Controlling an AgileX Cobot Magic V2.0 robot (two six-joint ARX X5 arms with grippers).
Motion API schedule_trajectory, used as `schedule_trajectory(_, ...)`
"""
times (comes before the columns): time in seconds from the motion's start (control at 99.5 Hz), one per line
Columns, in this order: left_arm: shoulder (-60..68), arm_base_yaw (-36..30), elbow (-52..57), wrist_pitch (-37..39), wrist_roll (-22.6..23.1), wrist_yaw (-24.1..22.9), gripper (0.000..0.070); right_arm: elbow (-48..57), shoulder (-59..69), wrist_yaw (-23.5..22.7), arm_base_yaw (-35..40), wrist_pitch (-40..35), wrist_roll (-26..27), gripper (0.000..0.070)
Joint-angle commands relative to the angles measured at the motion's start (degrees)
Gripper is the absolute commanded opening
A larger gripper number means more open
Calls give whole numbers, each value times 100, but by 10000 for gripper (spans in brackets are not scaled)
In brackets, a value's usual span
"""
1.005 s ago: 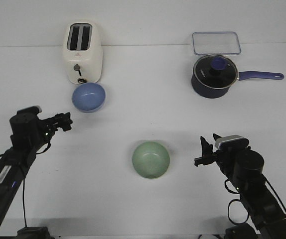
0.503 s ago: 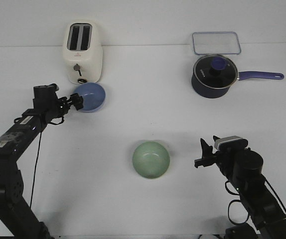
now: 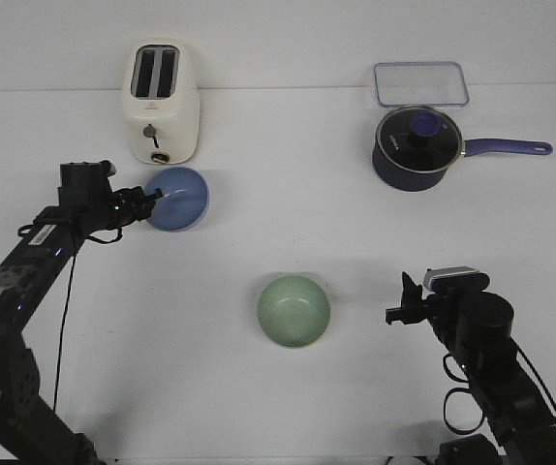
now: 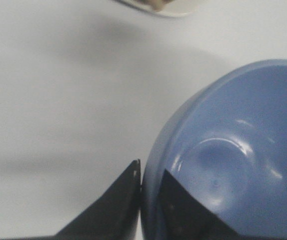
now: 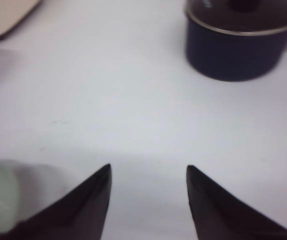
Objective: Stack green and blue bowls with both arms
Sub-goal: 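Carry the blue bowl over the green bowl and lower it inside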
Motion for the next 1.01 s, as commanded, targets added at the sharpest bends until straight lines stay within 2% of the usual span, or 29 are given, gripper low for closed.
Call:
schedule_trajectory(0.0,-444,-7,105,-229,417,243,13,-22,26,9,-96,57,-61,307)
schedule_trajectory(0.08,-957,-57,-17,-514,610,400,13,-83,26,-15,-212,66,-44,307)
schedule_trajectory(0.191,-1762,-247,-638,-428,627,680,14,-168,26,-98,-262,85,0,307)
schedule_trajectory(0.302,-2514,-669,-1550,-188,433,1005,14,-225,33,-205,-260,101,13,307)
schedule_trajectory(0.442,-3071,-1552,-2426,160,87,1008,14,-238,33,-243,-245,103,13,307)
schedule_trajectory(0.693,-2736,-3067,-2605,1073,-365,485,14,-238,33,-463,-245,103,15,307)
schedule_trajectory(0.854,-2225,-3491,-2599,1740,-647,289,14,-238,33,-461,-245,101,15,307)
schedule_trajectory(0.995,-1829,-3692,-2590,2041,-658,122,15,-238,33,-463,-245,101,13,307)
